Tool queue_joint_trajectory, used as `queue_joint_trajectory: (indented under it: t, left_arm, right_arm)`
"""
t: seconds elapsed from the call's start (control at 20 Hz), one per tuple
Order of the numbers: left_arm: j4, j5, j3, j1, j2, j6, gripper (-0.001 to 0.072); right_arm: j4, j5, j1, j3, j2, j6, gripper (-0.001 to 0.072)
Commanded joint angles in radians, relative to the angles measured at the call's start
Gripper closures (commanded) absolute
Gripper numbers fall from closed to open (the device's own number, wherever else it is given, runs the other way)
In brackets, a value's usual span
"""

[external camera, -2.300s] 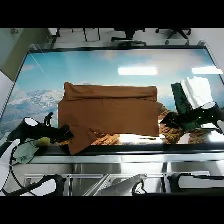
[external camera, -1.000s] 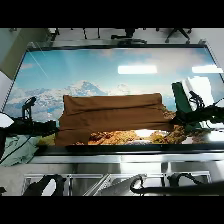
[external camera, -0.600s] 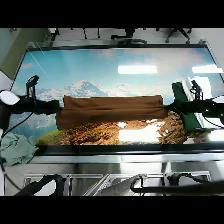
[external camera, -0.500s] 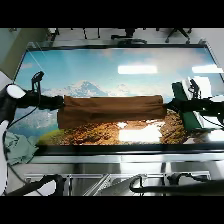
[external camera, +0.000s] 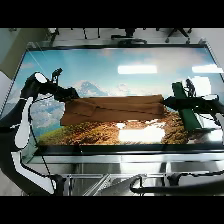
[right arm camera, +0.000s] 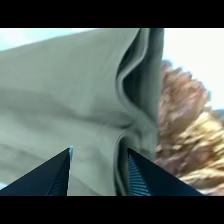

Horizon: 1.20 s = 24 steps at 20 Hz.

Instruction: Fold the shirts.

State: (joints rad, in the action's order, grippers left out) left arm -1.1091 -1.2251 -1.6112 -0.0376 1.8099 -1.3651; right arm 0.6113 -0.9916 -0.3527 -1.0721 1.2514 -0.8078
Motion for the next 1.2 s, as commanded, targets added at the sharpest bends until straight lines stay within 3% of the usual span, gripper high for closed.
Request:
queue_joint_trajectory:
  t: [0.0,0.05,0.35,0.45,0.5,0.65,0.7,0.75,0.9,1.15]
  left_arm:
    - [0.011,-0.142,-0.142,0.000,0.057,-0.008,0.0016]
    - [0.011,-0.179,-0.183,-0.001,0.057,-0.009,0.0016]
    - [0.013,-0.318,-0.343,0.011,0.057,-0.061,0.0017]
    - [0.013,-0.347,-0.366,0.027,0.057,-0.061,0.0017]
    - [0.013,-0.346,-0.365,0.042,0.055,-0.061,0.0058]
    - [0.012,-0.325,-0.363,0.107,0.056,-0.060,0.0484]
    - [0.012,-0.302,-0.363,0.139,0.058,-0.056,0.0629]
    - [0.011,-0.274,-0.363,0.176,0.063,-0.056,0.0666]
    - [0.011,-0.225,-0.363,0.306,0.107,-0.057,0.0687]
    - [0.011,-0.078,-0.363,0.538,0.259,-0.058,0.0687]
  right_arm:
    - [0.043,0.016,-0.027,-0.043,-0.003,0.014,0.0181]
    - [0.043,0.015,-0.029,-0.043,0.004,0.014,0.0124]
    - [0.039,-0.008,0.023,-0.043,0.121,0.012,0.0126]
    - [0.020,-0.008,0.045,-0.043,0.155,0.012,0.0165]
    - [0.008,-0.008,0.053,-0.043,0.166,0.012,0.0298]
    - [-0.006,-0.008,0.058,-0.044,0.180,0.011,0.0692]
    - [-0.006,-0.013,0.056,-0.045,0.179,0.012,0.0688]
    - [-0.006,-0.024,0.055,-0.051,0.176,0.012,0.0688]
    - [-0.006,-0.112,0.049,-0.089,0.144,-0.001,0.0689]
    - [-0.007,-0.346,0.049,-0.250,-0.002,-0.126,0.0690]
